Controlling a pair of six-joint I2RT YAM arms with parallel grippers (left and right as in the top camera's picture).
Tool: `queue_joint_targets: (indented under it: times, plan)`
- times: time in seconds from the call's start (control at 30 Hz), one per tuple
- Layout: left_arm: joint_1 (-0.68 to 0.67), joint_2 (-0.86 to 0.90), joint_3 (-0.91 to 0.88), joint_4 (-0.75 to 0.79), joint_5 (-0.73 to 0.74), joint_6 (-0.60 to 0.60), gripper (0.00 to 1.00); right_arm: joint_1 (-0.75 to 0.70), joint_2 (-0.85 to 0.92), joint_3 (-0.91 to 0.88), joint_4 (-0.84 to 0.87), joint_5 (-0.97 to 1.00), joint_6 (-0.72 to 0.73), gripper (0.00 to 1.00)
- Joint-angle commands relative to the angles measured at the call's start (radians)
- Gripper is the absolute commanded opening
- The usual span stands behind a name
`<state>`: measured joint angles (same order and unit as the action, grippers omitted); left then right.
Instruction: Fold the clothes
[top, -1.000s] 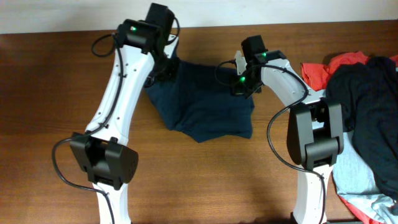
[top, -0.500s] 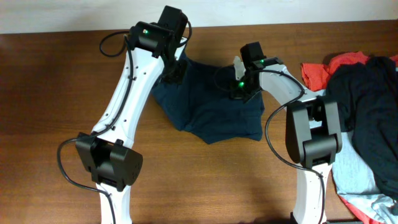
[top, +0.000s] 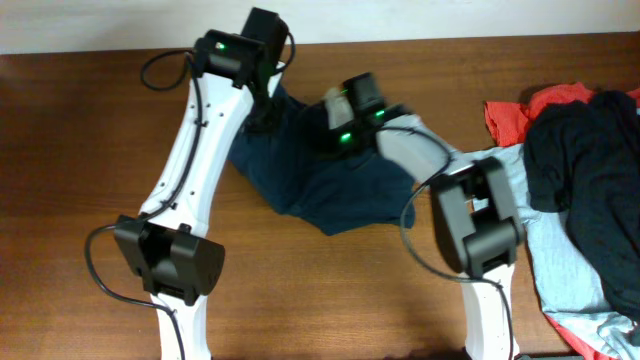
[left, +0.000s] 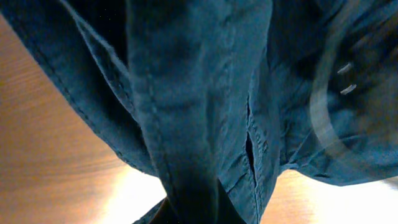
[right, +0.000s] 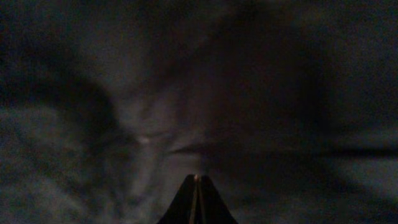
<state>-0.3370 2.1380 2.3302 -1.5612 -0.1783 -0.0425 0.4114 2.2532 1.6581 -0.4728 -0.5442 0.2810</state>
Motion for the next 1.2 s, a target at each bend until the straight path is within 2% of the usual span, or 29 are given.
queue_joint_targets:
  times: [0.0,0.1,0.3,0.5,0.73,0.97,1.17]
  plan:
    - [0.044,0.012,0.060,-0.028,-0.032,0.001,0.00,0.089,0.027,-0.003,0.030,0.117,0.062,0.04]
    - [0.085,0.012,0.086,-0.043,-0.031,0.003,0.00,0.148,0.033,-0.003,0.075,0.183,0.096,0.04]
    - [0.142,0.012,0.094,-0.048,-0.028,0.013,0.00,0.233,0.033,-0.003,0.249,0.183,0.103,0.04]
    - [0.148,0.012,0.094,-0.045,-0.028,0.013,0.00,0.241,0.029,-0.003,0.341,0.260,0.102,0.04]
    - [0.145,0.012,0.094,-0.040,-0.024,0.013,0.00,0.081,-0.027,-0.003,0.204,0.171,0.101,0.04]
    - [0.123,0.012,0.094,-0.032,0.017,0.008,0.00,-0.108,-0.040,-0.003,0.016,0.185,0.090,0.04]
    - [0.081,0.014,0.093,-0.013,0.017,-0.008,0.00,-0.188,-0.036,-0.003,-0.077,0.201,0.062,0.04]
